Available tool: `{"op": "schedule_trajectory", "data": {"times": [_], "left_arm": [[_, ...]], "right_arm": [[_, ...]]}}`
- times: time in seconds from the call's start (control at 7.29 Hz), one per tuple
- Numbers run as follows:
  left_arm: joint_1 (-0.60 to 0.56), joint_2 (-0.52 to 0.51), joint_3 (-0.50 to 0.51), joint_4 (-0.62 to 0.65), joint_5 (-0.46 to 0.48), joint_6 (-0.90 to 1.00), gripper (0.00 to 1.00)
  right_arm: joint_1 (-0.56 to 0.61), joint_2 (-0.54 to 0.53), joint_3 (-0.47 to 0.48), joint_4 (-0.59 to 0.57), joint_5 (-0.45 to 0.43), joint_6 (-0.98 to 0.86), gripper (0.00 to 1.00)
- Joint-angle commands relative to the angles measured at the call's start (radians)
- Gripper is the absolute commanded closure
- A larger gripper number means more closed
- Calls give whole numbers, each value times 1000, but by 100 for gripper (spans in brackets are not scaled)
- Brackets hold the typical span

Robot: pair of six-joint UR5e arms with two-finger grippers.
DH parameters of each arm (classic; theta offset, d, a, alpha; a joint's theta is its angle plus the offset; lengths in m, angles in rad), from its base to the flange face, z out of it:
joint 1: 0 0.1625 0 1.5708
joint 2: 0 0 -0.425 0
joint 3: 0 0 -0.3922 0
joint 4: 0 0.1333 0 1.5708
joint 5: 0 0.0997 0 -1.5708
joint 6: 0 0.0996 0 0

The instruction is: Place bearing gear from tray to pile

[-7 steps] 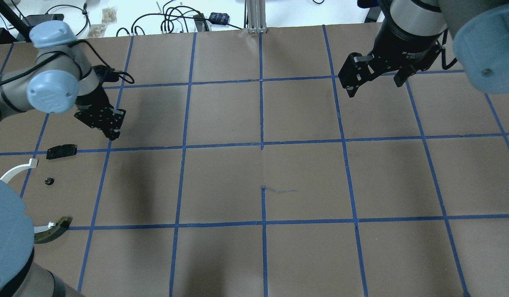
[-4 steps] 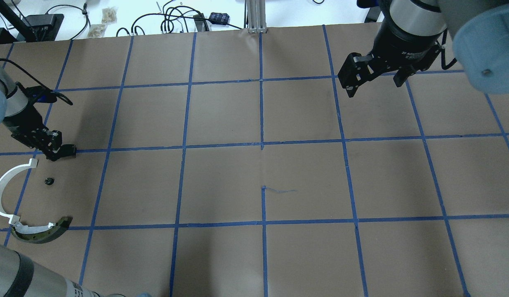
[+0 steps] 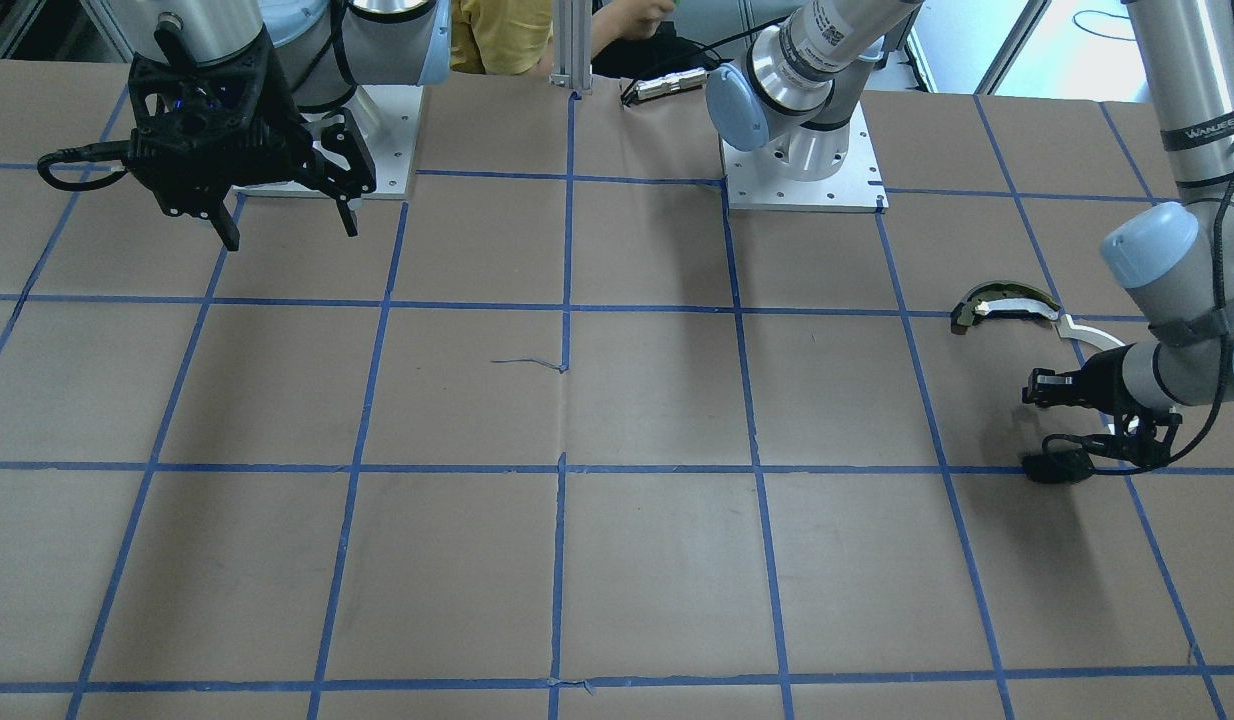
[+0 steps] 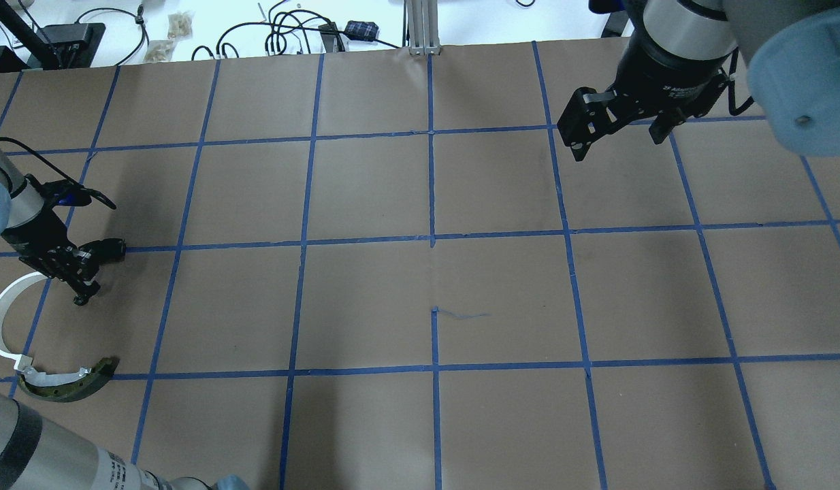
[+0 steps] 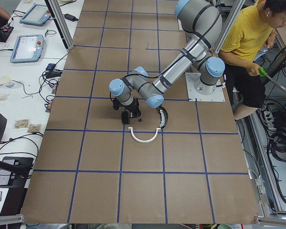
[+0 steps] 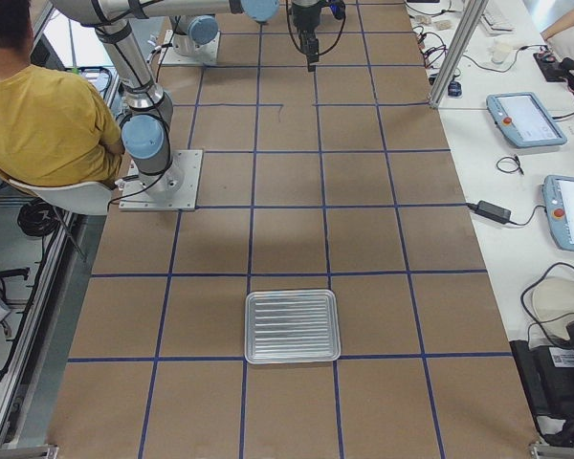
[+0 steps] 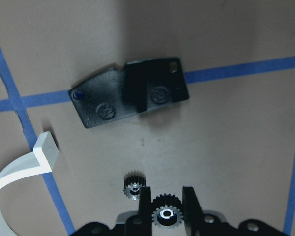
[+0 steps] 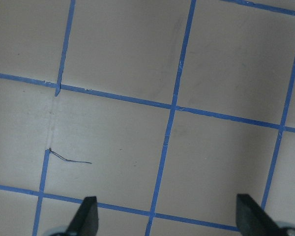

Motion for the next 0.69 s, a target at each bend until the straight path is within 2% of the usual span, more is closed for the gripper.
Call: {"op": "schedule_trajectory", "data": {"times": [0.0, 0.41, 0.55], "left_arm": [[3, -11, -5, 7, 22, -1, 100], [0, -27, -1, 23, 22, -12, 100], [0, -27, 2, 23, 22, -15, 88]], "right_arm": [[0, -1, 0, 0, 1, 0, 0], [0, 1, 0, 0, -1, 0, 0], [0, -1, 0, 0, 1, 0, 0]]}}
